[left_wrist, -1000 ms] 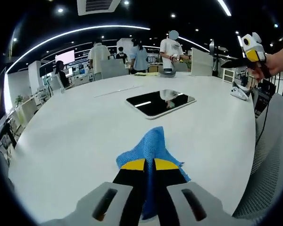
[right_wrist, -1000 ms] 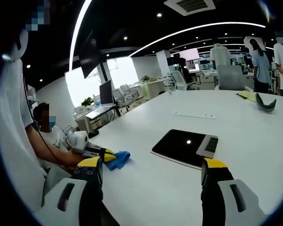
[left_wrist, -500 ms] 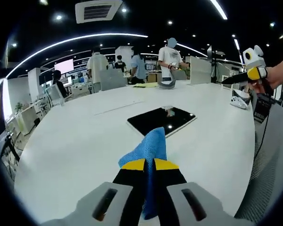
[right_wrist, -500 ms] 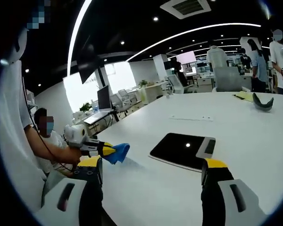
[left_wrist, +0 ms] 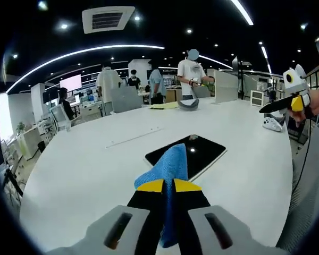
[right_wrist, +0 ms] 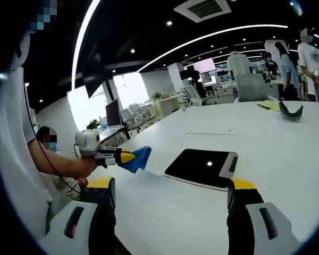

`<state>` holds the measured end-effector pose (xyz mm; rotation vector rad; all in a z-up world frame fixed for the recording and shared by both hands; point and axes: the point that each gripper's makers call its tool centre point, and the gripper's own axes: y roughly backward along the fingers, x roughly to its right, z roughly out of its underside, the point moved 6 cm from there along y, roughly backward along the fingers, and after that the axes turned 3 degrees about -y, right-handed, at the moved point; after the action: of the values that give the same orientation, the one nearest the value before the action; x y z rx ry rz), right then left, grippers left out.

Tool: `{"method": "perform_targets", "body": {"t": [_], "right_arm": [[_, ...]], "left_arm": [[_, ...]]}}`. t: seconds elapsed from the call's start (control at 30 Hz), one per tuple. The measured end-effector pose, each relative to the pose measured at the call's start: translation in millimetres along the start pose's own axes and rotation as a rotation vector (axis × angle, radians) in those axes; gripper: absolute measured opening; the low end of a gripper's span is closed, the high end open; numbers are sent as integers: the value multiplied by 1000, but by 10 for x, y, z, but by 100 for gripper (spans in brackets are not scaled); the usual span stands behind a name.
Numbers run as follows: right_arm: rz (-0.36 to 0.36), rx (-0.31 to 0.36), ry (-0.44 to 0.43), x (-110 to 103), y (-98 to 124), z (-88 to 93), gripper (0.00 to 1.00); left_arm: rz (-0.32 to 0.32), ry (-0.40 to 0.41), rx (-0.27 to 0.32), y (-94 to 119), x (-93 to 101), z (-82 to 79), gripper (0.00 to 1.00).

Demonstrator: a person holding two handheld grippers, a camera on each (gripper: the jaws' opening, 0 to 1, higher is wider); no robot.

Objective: Wipe the mirror surface with the cleaning cloth until all visible marks leave the cleaned area.

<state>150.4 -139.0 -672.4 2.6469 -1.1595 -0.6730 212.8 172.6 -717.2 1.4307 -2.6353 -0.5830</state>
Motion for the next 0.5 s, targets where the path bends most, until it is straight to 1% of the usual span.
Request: {"method": "perform_targets", "body": {"t": [0.27,0.5], "right_arm": [[16,3,-7,31,18,15,86],[21,-1,-11,43,8,24,86]], "left_arm": [[1,-27,23,-191,-135,-168,2],[0,-26,37,-377,-223,-264,2]]}}
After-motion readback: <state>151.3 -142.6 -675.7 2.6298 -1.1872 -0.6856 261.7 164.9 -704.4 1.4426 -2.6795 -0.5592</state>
